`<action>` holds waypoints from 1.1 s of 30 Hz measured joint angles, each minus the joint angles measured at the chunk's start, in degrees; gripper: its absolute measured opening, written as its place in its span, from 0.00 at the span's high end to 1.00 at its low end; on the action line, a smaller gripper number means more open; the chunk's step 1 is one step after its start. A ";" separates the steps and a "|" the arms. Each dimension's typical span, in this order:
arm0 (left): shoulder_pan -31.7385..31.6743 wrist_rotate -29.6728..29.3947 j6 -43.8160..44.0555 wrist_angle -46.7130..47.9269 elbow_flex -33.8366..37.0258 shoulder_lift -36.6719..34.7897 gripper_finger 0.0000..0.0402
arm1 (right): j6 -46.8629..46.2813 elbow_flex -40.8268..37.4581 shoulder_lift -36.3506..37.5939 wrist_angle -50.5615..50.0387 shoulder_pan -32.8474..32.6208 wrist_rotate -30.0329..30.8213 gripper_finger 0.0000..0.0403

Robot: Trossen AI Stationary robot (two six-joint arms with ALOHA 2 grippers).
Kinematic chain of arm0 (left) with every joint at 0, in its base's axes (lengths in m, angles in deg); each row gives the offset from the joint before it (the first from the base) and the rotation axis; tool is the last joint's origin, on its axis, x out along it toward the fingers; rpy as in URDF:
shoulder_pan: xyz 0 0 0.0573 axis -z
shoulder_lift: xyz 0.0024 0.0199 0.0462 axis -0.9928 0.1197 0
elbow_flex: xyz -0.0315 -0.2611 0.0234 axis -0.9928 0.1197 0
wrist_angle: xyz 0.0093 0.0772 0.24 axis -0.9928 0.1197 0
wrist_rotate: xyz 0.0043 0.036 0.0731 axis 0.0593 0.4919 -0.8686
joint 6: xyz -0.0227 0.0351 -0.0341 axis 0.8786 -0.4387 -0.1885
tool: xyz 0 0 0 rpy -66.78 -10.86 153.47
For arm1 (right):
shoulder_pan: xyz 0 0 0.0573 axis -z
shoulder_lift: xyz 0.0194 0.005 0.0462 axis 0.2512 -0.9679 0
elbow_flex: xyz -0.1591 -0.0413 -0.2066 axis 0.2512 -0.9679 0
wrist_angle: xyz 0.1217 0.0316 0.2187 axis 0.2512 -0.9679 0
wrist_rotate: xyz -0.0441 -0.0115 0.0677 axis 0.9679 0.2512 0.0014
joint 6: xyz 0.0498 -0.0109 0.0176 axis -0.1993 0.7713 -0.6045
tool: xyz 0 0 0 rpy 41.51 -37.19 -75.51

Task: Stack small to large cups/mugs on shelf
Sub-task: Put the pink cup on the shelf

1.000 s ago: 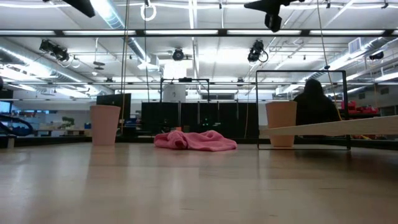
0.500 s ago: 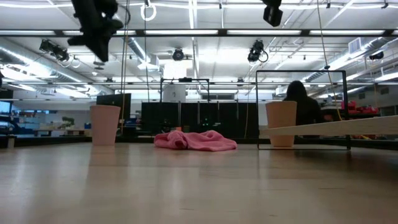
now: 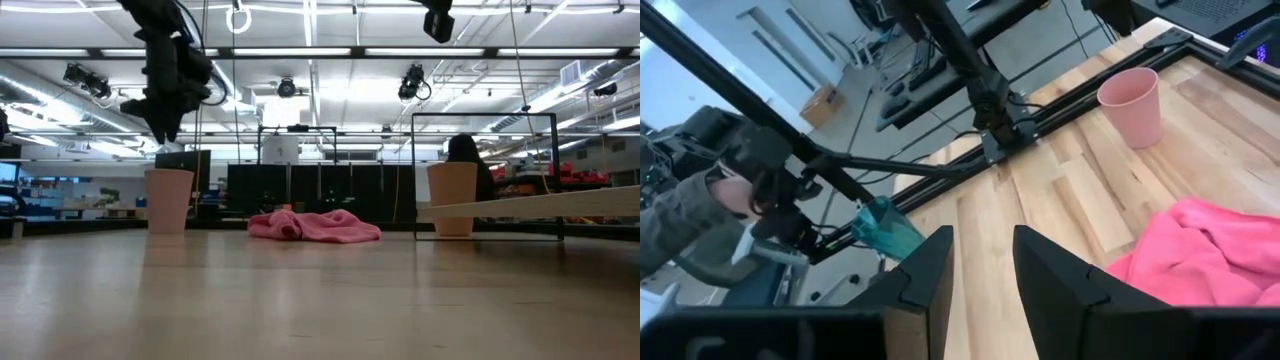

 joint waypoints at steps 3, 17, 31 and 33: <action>0.59 0.03 0.50 -0.04 0.00 1.25 0.67 | 0.08 0.00 0.00 0.00 -0.04 -0.02 0.72; 2.03 -5.29 4.14 -3.46 2.02 1.93 0.59 | 1.45 0.00 0.00 -0.05 -0.04 0.00 0.72; 1.89 -4.18 3.93 -12.09 15.93 1.93 0.59 | 2.01 0.00 0.02 -0.09 -0.04 0.00 0.72; 1.94 -3.68 4.11 -13.69 17.20 1.93 0.59 | 2.01 0.00 0.01 -0.09 -0.04 0.00 0.72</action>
